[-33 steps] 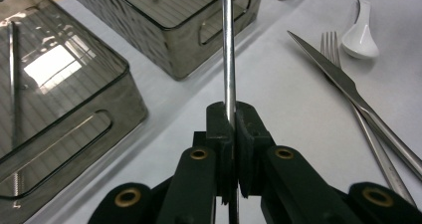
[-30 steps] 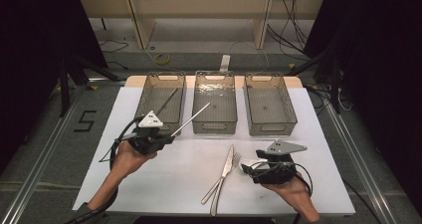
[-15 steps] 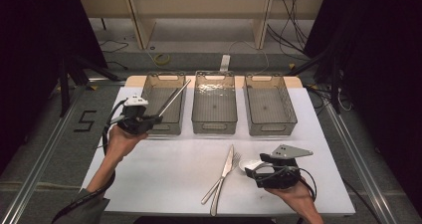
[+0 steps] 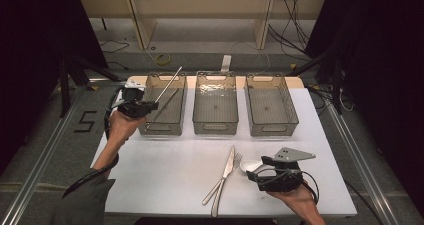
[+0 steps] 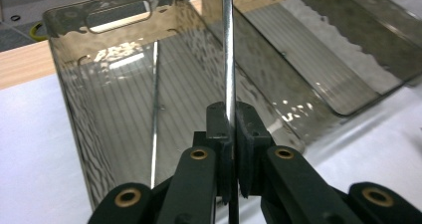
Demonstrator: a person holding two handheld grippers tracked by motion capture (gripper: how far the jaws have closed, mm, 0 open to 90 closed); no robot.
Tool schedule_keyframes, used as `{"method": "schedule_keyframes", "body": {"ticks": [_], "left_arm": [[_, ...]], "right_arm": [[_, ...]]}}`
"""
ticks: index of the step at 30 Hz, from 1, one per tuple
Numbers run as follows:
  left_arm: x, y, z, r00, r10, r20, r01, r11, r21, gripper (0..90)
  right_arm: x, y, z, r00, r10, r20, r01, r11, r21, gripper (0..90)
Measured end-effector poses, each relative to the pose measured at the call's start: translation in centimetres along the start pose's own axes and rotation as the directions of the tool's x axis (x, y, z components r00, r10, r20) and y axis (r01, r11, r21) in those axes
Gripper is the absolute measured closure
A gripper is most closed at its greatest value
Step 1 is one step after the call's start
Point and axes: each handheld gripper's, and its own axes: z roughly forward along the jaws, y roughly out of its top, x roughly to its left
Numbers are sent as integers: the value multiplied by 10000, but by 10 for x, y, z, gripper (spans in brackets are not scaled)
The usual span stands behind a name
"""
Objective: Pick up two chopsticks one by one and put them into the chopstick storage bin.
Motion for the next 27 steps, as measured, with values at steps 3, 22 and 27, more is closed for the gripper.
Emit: {"method": "schedule_keyframes", "body": {"ticks": [3,22,27], "left_arm": [[6,3,6,9998,-176,-71,177,9998,55,855],[35,9,34,9970,-557,-542,585,9970,507,854],[37,8,41,9959,-683,-596,713,9962,491,854]], "right_arm": [[0,0,0,10000,1,-53,-1,10000,14,256],[0,0,3,9999,-39,-127,41,9999,119,259],[1,0,3,9998,-69,-164,71,9999,128,261]]}}
